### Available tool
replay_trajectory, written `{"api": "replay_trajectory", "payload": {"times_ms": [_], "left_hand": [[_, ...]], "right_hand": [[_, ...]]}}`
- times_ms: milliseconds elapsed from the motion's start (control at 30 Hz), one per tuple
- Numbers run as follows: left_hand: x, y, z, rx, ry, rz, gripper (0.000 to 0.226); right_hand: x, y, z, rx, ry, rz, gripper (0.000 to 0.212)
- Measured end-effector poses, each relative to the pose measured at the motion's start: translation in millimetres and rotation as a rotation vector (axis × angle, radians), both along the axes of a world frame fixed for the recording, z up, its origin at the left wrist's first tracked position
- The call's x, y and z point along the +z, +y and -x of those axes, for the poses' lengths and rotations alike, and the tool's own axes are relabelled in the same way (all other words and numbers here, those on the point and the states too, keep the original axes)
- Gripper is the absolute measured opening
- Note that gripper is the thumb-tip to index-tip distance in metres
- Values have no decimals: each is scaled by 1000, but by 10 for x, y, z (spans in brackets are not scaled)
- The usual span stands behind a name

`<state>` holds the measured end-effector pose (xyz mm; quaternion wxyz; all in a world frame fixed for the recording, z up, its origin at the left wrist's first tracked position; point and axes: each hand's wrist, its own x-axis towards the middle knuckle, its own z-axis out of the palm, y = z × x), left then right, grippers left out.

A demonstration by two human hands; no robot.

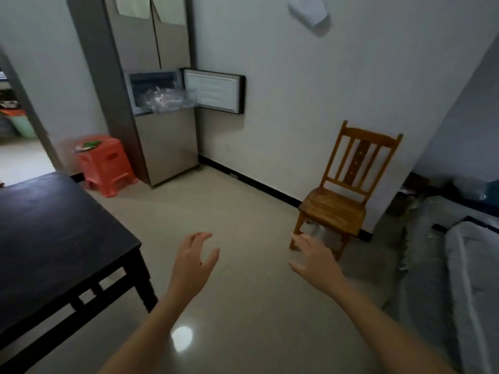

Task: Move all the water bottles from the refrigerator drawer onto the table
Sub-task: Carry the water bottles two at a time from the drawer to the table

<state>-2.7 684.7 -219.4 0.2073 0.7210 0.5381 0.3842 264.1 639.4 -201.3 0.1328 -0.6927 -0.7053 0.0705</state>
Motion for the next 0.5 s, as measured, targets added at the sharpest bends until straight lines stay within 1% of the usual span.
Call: {"api": "replay_trajectory", "payload": {"times_ms": [133,233,267,333,367,500], "left_hand": [[20,117,-321,-33,43,-2,47],[-2,337,-423,-30,68,-24,57],[-9,438,-452,-22,69,-26,54],[-32,685,-518,-3,57,-34,38],[-49,817,-551,7,43,-43,34],[-82,1372,-679,60,-19,-41,32]], "right_hand": [[-49,68,-288,-40,30,3,63],[-70,232,-442,-48,41,-8,62],[-66,308,-483,-44,40,-6,61],[-74,494,-572,-38,30,-6,61],[-77,600,-620,-37,25,-8,61],[-37,1073,-835,-27,-20,7,62]]}}
